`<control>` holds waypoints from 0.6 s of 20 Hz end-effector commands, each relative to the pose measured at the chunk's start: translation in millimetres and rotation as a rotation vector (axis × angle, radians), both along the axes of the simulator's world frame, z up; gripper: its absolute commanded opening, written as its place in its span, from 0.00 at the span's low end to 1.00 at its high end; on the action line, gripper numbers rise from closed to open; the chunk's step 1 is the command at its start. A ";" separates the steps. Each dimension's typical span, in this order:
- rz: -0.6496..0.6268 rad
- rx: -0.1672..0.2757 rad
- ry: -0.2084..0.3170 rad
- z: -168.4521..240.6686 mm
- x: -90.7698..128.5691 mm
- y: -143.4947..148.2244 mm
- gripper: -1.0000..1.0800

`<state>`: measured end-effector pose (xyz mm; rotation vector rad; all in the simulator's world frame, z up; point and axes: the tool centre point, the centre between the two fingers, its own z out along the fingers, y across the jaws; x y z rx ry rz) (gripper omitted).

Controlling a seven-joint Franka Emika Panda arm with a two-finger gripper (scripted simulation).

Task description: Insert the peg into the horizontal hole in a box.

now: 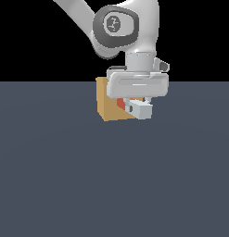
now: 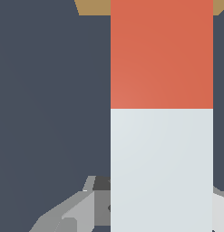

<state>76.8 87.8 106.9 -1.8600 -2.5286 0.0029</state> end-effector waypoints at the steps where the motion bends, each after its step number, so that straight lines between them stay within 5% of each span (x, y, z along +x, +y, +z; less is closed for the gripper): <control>1: -0.003 0.000 -0.003 8.1 5.0 17.3 0.00; 12: -0.003 0.000 -0.003 15.2 11.2 39.3 0.00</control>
